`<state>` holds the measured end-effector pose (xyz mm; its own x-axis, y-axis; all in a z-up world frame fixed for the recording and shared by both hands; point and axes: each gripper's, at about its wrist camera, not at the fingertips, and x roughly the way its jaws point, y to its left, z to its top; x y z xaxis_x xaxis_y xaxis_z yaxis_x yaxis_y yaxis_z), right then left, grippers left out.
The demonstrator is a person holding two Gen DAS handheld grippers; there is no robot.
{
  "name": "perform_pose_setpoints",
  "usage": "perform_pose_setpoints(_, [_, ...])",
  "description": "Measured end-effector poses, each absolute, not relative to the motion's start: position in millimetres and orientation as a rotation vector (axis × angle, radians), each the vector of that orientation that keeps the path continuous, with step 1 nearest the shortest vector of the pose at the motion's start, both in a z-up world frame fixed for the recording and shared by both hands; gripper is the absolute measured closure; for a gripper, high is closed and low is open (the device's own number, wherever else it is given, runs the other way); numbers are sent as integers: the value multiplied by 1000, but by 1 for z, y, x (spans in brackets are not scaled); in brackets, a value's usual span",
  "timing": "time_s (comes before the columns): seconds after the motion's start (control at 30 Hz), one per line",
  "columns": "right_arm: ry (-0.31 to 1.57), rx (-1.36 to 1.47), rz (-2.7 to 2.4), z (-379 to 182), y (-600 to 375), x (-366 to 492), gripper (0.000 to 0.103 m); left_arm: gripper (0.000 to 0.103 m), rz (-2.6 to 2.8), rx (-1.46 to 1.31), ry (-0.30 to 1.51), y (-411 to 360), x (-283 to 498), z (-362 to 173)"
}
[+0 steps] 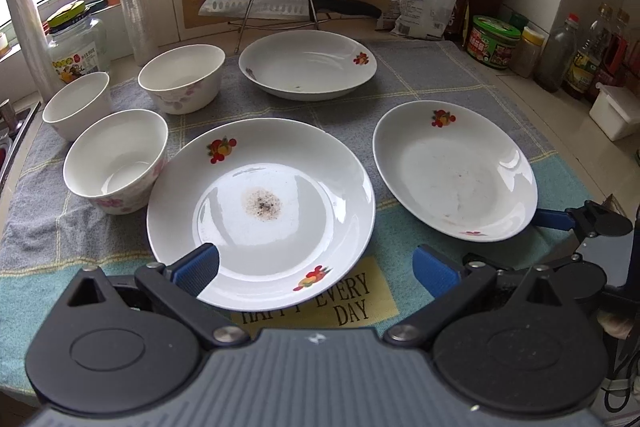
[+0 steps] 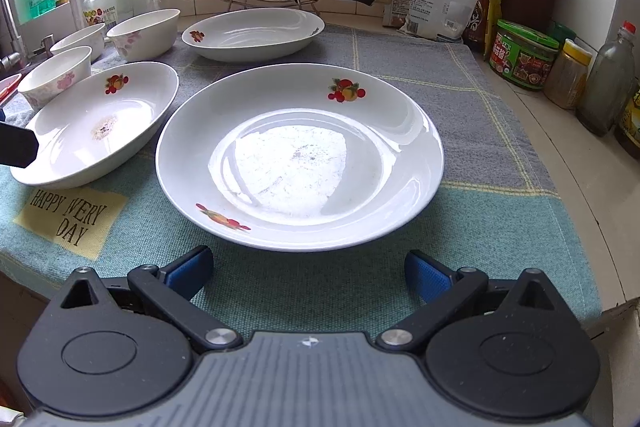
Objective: Organize plates and bowls
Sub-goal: 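Move the left tool to the rim of the deep white fruit-print plate and grasp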
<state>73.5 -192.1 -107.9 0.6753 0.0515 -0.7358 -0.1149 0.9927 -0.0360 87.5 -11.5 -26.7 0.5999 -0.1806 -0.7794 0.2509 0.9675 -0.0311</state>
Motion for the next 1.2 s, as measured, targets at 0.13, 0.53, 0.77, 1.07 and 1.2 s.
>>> perform_pose_setpoints(0.13, [819,-81,88,-108,-191,79,0,1,-331,125,890,-19,103,-27])
perform_pose_setpoints(0.53, [801,-81,83,-110,-191,82,0,1,-543,216,868,-46,129,-28])
perform_pose_setpoints(0.77, [790,-108,155,-110,-195,86,0,1,-592,237,870,-63,138,-27])
perform_pose_setpoints(1.07, [763,-141,246,-112,-201,88,0,1,-564,285,883,-90,160,-26])
perform_pose_setpoints(1.2, [769,-152,270,-112,-203,89,0,1,-578,293,888,-98,168,-27])
